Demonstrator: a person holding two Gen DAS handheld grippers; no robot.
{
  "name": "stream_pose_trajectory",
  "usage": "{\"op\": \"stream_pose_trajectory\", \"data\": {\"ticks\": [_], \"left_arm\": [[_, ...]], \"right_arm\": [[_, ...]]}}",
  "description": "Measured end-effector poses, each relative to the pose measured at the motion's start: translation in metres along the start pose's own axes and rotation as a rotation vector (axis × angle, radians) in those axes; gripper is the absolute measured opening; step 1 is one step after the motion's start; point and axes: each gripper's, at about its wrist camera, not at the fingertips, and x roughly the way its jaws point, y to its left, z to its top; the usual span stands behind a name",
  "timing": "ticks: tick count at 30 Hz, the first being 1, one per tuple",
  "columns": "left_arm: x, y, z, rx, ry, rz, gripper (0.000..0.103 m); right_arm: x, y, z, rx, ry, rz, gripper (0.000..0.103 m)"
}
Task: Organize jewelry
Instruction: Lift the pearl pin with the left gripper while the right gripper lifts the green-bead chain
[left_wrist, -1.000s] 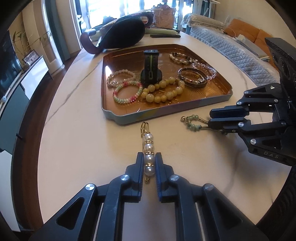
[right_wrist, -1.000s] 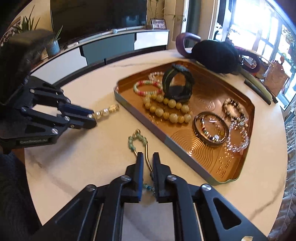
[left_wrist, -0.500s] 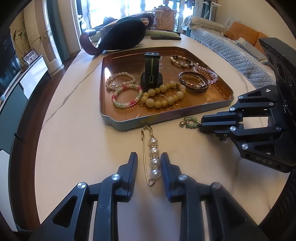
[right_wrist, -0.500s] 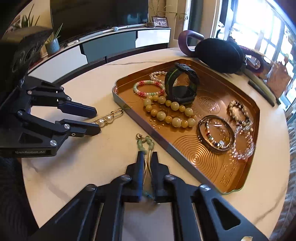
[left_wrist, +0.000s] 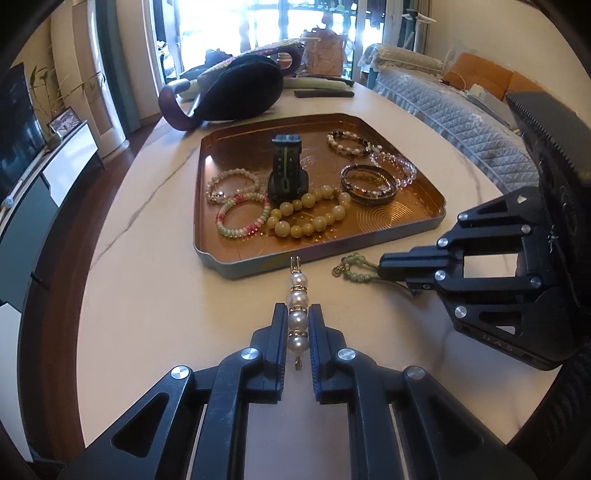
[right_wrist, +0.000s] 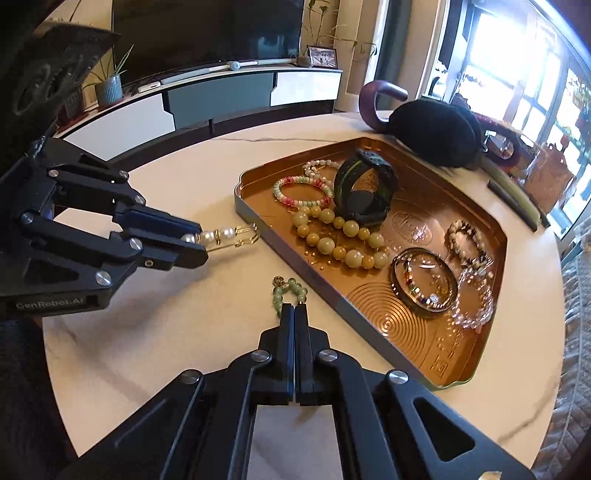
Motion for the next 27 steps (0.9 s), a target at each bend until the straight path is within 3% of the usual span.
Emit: {"op": "stream_pose_trajectory", "data": {"ticks": [3,14,18,23,25,27], "left_arm": [[0.001,-0.001,0.0,-0.003,0.007,-0.004,0.011],[0.008,-0.003,-0.001,-0.007,0.032,-0.01,0.011],[0.01,-0.004,-0.002,0.002,0.04,-0.007,0.012],[0.011,-0.003,-0.003,0.001,0.043,-0.006,0.012],[0.011,-0.003,-0.004,-0.004,0.042,-0.008,0.012],[0.011,-0.002,-0.004,-0.009,0.034,-0.006,0.011]], "right_arm": [[0.0,-0.003,-0.003,0.008,-0.01,-0.029,0.002],[0.012,-0.005,0.005,0.028,-0.003,0.023,0.006],[0.018,-0.006,0.007,0.026,0.003,0.005,0.018],[0.021,-0.008,0.01,0.033,0.0,0.042,0.016],[0.023,-0.007,0.013,0.033,0.007,0.06,0.005],[0.024,-0.006,0.015,0.036,0.014,0.049,0.005]]}}
